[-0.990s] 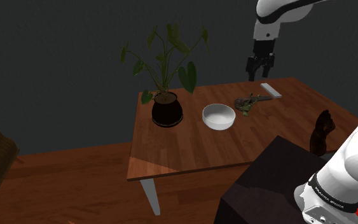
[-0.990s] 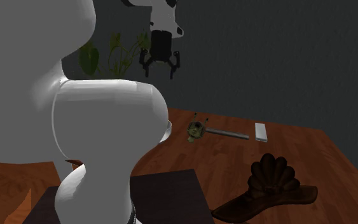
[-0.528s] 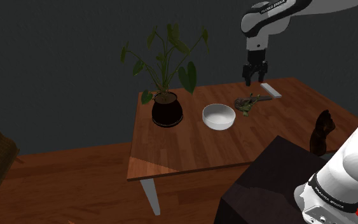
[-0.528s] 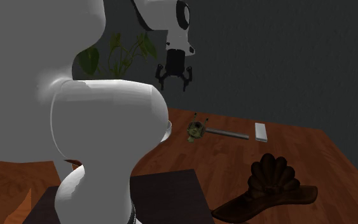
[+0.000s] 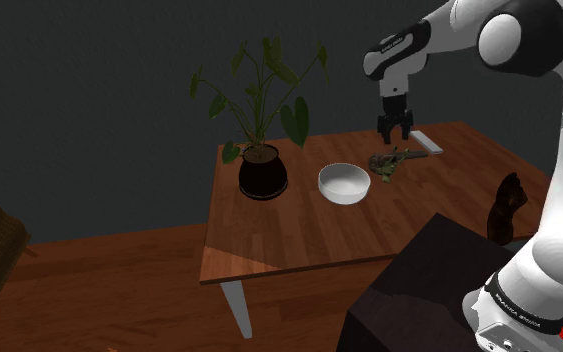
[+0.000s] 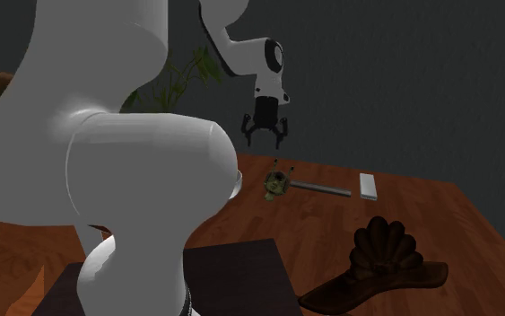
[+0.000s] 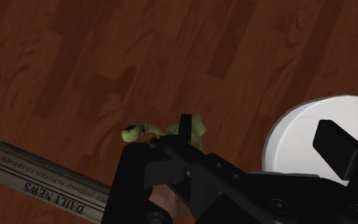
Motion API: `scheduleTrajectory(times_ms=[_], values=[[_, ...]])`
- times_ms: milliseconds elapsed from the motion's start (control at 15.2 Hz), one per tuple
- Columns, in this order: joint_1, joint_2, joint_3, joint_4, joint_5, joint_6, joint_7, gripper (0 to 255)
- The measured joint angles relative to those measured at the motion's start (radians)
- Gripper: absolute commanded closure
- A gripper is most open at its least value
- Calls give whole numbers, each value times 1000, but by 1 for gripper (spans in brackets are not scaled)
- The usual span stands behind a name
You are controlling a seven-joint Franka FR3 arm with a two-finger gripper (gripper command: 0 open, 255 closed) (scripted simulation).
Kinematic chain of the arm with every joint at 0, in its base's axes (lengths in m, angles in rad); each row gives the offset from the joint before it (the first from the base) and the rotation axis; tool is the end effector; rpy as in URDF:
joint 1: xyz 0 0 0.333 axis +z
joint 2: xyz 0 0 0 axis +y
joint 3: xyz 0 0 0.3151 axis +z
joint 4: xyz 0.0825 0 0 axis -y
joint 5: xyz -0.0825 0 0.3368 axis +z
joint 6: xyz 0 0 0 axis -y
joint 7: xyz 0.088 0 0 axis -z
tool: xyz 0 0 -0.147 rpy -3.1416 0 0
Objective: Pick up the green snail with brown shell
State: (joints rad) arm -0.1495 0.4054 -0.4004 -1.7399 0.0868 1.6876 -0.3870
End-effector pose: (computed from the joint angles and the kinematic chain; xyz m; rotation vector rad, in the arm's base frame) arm 0.4756 -0.2612 0.3200 -2.9403 0.2888 0.6185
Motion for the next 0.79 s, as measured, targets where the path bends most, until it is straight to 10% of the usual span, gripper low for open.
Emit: scheduleTrajectory(times_ms=[792], values=[[-117, 366, 18, 306, 40, -57, -67, 0]])
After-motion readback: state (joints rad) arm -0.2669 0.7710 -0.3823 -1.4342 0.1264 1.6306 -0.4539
